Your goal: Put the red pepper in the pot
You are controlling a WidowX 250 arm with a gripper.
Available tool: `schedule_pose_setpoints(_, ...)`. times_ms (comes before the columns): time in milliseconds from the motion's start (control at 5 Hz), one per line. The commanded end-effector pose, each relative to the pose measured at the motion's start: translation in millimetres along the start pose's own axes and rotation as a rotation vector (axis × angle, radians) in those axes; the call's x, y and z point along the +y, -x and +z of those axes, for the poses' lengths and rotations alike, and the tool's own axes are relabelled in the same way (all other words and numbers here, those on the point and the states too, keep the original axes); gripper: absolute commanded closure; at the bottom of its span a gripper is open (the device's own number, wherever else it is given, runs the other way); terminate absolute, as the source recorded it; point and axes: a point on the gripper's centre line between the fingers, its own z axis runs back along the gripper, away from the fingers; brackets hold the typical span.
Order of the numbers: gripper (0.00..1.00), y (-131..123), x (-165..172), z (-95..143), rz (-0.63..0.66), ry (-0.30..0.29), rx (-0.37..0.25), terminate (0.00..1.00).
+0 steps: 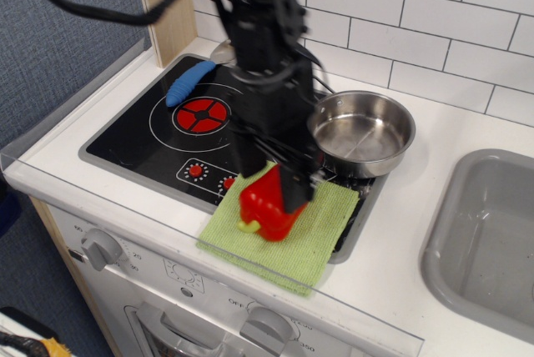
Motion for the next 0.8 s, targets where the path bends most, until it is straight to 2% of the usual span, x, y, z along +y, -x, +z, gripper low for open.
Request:
schedule_pose_setpoints(0,0.00,-13,-6,-8,-0.006,-0.058,-0.005,0.00)
schedule_pose_setpoints(200,1.00,-16,-2,-6,0.004,-0.085,-0.003,0.00)
schedule_pose_setpoints(400,1.00,-24,6,11,0.000,-0.110,-0.040,0.00)
schedule_pose_setpoints(600,1.00,-48,13,50,0.020,-0.088,-0.146,0.00)
